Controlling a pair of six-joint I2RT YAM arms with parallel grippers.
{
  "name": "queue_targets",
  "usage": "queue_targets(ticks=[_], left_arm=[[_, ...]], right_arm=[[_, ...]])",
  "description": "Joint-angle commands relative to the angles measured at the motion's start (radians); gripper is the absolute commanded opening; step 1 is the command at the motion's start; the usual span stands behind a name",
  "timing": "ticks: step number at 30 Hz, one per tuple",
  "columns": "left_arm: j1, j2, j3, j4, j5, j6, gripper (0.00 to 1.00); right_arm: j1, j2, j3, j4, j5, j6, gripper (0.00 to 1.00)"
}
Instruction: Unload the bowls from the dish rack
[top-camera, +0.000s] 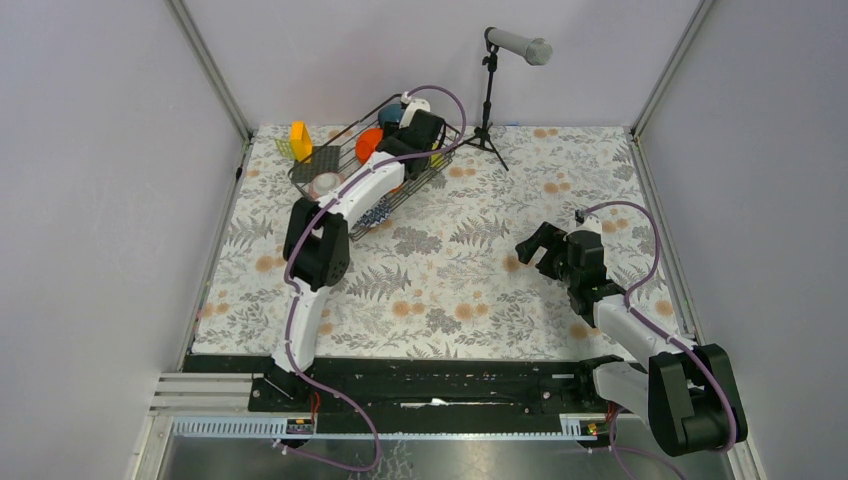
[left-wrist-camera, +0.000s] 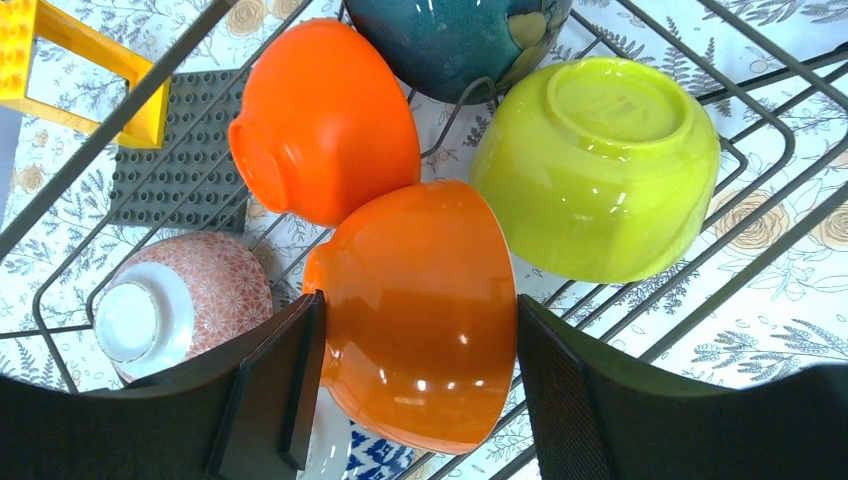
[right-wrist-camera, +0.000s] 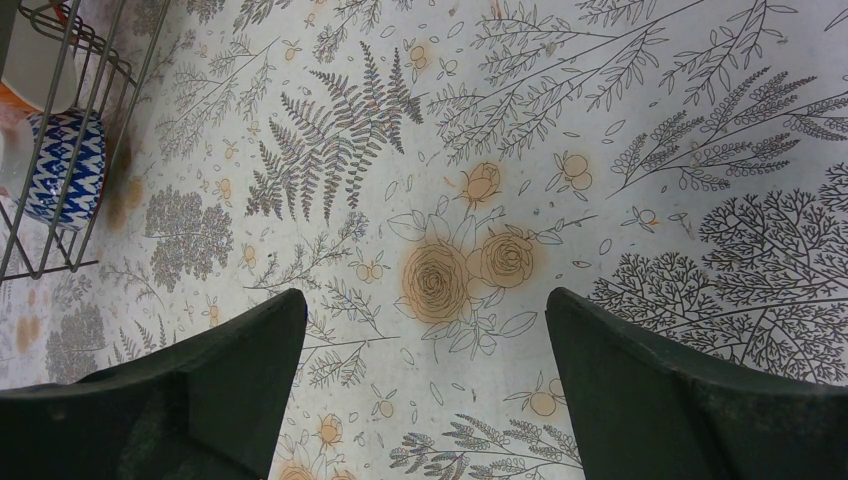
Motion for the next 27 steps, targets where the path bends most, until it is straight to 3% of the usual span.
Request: queue_targets(ticks=[1, 17, 23, 27], left_arm=[[-0.001, -0.162, -0.043, 0.122, 0.002, 0.034, 0.64], [-0.002, -0.399, -0.181, 0.154, 0.091, 0.002, 0.66], [0.001, -0.568, -0.332, 0.243, 0.341, -0.092, 0.68], [0.005, -0.651, -0.445, 0.319, 0.528, -0.173, 0.68]], right_arm=[[0.003, -0.019, -0.002, 0.022, -0.008, 0.000, 0.96], [0.003, -0.024, -0.002, 0.023, -0.010, -0.002, 0.96], [0.003, -0.029, -0.003, 0.027, -0.018, -0.002, 0.96], [0.002, -0.039, -0.010, 0.066, -0.107, -0.012, 0.94]])
